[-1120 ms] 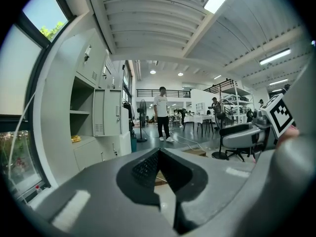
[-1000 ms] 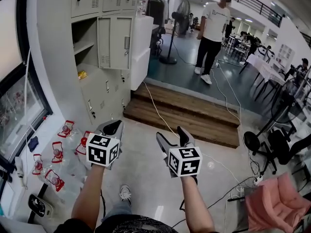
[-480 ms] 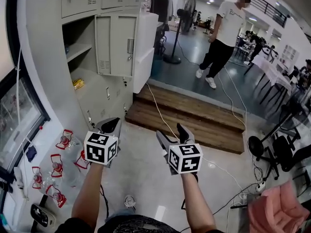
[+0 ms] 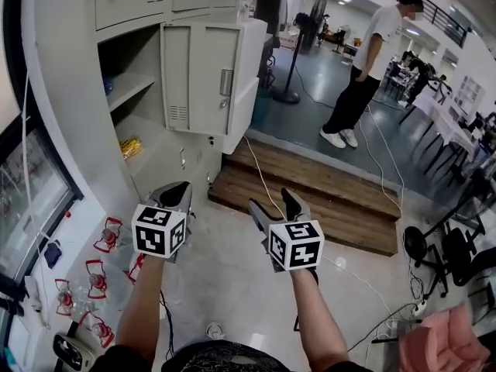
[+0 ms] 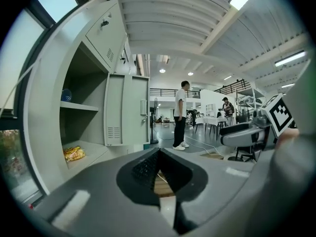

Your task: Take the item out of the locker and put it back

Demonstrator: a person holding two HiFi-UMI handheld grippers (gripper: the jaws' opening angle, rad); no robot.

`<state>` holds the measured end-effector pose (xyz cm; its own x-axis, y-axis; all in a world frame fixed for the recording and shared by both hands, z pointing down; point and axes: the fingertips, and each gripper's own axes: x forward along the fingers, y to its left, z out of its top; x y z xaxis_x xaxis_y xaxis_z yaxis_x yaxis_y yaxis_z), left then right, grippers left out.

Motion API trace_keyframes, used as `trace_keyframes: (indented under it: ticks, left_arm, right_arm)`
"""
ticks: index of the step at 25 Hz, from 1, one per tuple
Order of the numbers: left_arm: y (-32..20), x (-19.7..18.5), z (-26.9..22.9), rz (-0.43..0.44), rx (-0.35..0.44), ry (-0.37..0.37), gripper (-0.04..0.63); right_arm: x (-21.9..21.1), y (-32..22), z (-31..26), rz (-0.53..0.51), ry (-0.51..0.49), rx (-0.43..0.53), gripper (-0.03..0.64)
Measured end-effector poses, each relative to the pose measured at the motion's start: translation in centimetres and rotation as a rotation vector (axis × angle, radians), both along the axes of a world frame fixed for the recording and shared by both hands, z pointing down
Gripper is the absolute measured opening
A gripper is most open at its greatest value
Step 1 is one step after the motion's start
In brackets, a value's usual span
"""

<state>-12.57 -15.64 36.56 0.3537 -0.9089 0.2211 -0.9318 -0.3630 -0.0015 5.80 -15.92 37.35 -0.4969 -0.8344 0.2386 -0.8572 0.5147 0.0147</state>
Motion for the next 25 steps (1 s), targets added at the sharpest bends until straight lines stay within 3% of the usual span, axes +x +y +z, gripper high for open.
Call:
trace_keyframes:
  ticks: [9,25]
  left_arm:
    - [-3.2,-4.2,0.3,-0.033,-0.008,0.012,0.0]
    - [-5.8,-6.1,1.1,-0.03,-0.007,0.008,0.0]
  right_arm:
    - [-4.5,-3.8,0.0,-0.037,0.005,-0.005,0.368]
    - [-7.0,-6.4,0.4,-0.049,-0.009,0.007,0.364]
